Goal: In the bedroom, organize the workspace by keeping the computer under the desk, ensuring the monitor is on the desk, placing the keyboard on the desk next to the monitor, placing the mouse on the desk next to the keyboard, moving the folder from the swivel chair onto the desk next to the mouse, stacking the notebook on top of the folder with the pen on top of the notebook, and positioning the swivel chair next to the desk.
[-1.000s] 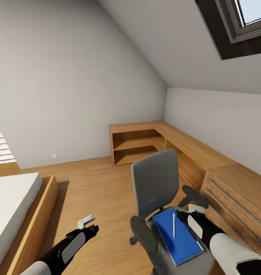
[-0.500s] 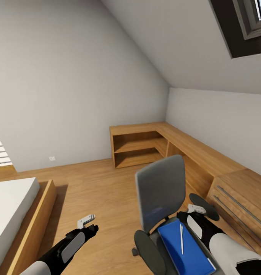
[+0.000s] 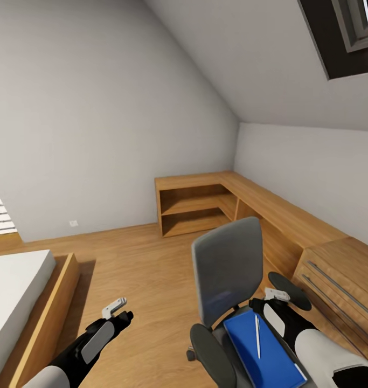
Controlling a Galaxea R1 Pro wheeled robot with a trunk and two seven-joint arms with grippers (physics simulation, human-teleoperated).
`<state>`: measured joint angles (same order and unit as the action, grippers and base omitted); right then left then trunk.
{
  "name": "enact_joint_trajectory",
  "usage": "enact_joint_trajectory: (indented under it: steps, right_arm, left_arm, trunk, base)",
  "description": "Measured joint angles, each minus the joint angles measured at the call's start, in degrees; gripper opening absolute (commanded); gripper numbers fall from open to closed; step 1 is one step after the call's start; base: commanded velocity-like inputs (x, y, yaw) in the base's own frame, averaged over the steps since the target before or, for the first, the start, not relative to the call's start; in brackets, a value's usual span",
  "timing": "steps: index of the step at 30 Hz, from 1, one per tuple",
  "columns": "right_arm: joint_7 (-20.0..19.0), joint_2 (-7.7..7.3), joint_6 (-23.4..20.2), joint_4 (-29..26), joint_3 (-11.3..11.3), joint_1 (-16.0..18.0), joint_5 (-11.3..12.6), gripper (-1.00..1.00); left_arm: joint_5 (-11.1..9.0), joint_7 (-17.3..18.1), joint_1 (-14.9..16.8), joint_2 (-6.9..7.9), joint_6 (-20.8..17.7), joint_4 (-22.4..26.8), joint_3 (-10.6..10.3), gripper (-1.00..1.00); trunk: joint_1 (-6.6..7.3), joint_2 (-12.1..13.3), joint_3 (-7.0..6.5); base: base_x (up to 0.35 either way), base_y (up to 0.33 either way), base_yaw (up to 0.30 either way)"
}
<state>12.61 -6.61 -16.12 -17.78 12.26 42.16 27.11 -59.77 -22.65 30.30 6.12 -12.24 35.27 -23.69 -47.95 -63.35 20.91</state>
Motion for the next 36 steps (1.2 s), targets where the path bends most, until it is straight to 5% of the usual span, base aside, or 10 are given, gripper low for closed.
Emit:
enact_joint_trajectory:
  steps: [6, 36]
  right_arm:
    - [0.3, 0.08, -0.6, -3.6, -0.1, 0.0, 0.2, 1.0]
    - [0.1, -0.01, -9.7, -3.8, -0.2, 0.0, 0.2, 1.0]
  left_arm:
    - [0.0, 0.1, 0.0, 0.03, -0.1, 0.0, 0.2, 1.0]
    - [0.0, 0.0, 0.0, 0.03, 0.0, 0.0, 0.3, 1.0]
  trunk:
    - [-1.32, -2.4, 1.08]
    - [-7.91, -14.4, 6.49]
  base:
    - [0.0, 0.0, 0.0]
    - [0.0, 0.0, 0.0]
